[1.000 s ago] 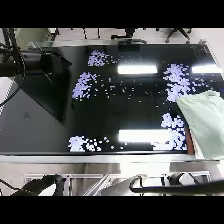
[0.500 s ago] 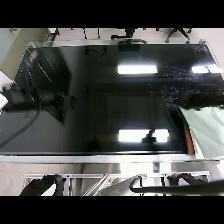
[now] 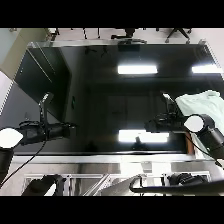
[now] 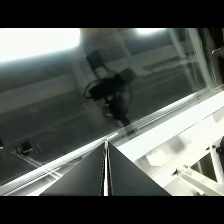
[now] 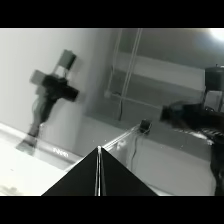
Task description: Fold the shirts.
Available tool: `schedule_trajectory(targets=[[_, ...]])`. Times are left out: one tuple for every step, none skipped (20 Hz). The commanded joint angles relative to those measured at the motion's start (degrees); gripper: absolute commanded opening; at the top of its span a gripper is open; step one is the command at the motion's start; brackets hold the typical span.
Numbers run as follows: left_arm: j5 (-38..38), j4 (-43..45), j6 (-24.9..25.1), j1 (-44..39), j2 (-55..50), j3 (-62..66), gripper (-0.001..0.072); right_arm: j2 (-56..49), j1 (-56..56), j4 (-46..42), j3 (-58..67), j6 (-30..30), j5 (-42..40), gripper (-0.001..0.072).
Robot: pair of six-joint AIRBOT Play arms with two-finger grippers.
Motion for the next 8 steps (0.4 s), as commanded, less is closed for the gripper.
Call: schedule_trajectory(targets=[[1.0, -0.2, 0.0, 0.0, 1.6, -1.4, 0.0014, 0.5, 0.9, 3.6, -1.0, 0.3, 5.0, 0.0017], [0.9, -0.2, 0.0, 0.0, 1.6, -1.4, 0.0015, 0.5, 0.9, 4.6, -1.0, 0.3, 7.0, 0.0018], [0.9, -0.2, 0.0, 0.0, 1.6, -1.4, 0.0015, 0.5, 0.9, 5.2, -1.0, 0.3, 8.0, 0.0017], [1.0, -0.2, 0.0, 0.0, 1.5, -1.4, 0.0015, 0.5, 0.9, 5.3, -1.0, 0.3, 8.2, 0.0017], [0.9, -0.2, 0.0, 0.0, 1.5, -1.4, 0.0015, 0.5, 0.9, 5.3, -1.0, 0.3, 8.2, 0.0018], [0.9, -0.2, 0.0, 0.0, 1.5, -1.4, 0.0015, 0.5, 0.9, 5.4, -1.0, 0.3, 8.2, 0.0017], [0.9, -0.2, 0.0, 0.0, 1.5, -1.4, 0.0015, 0.5, 0.9, 5.4, -1.0, 0.3, 8.2, 0.0018], [0.9, -0.2, 0.0, 0.0, 1.5, -1.4, 0.0015, 0.5, 0.9, 5.4, -1.0, 0.3, 8.2, 0.0018]])
